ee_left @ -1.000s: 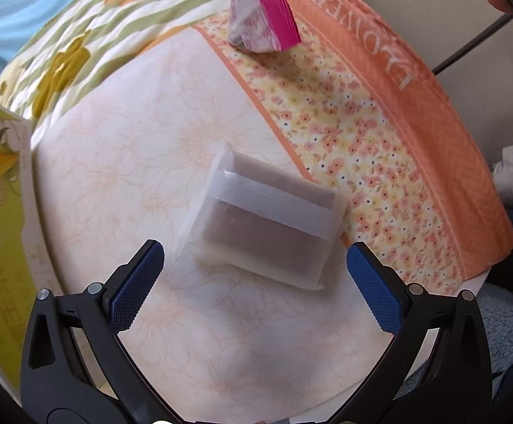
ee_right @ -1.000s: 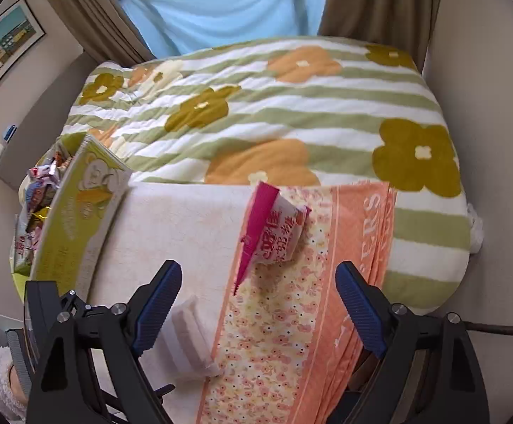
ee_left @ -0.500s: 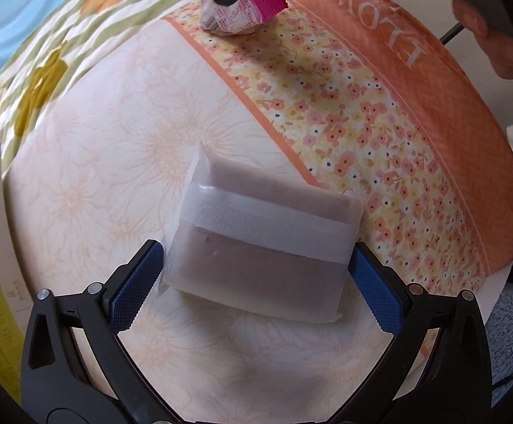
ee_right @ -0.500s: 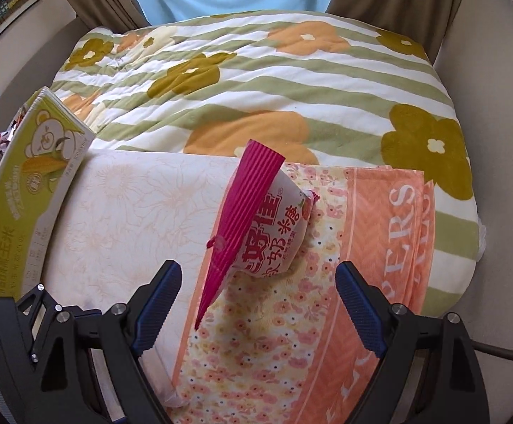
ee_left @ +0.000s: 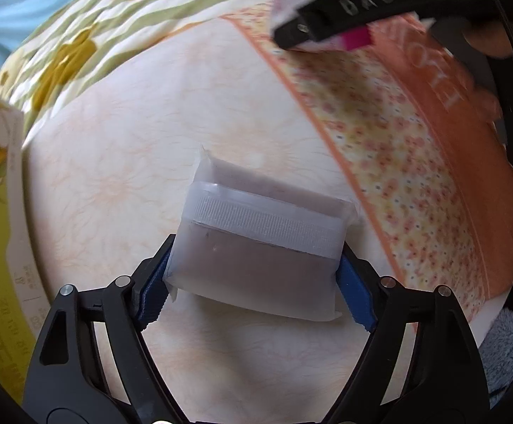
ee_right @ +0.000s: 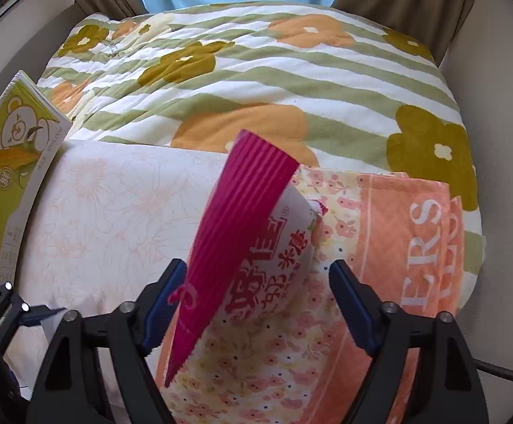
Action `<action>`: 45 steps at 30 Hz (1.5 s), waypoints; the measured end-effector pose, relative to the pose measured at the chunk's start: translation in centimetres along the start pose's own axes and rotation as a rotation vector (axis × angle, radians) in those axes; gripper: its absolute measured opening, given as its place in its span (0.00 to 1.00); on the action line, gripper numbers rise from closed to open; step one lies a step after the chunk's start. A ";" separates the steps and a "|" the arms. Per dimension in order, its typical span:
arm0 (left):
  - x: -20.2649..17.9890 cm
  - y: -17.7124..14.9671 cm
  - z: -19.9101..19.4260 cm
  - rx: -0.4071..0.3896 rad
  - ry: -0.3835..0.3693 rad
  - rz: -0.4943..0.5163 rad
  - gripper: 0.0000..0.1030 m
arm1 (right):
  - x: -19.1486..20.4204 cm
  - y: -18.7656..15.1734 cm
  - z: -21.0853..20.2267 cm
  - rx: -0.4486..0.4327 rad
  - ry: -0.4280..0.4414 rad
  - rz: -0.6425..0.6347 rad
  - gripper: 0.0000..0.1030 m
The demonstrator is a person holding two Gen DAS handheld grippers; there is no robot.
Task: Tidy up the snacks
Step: 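Grasp the white pastry pack with the left tool while the right grasps the pink candy bag, then carry both items over the green box and open both tools to drop them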
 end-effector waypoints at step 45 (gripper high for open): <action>10.1 -0.2 -23.4 -0.416 0.118 -0.534 0.76 | 9.9 2.8 -15.9 -0.227 0.090 -0.255 0.41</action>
Point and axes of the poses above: each gripper's, at about its wrist camera, not at the fingertips, and z roughly the way its jaws point, x to its left, y to its top, the point moved 6 cm from there along z, roughly the way its jaws point, and after that the axes turned 5 degrees about -x, right-handed, at the moved point
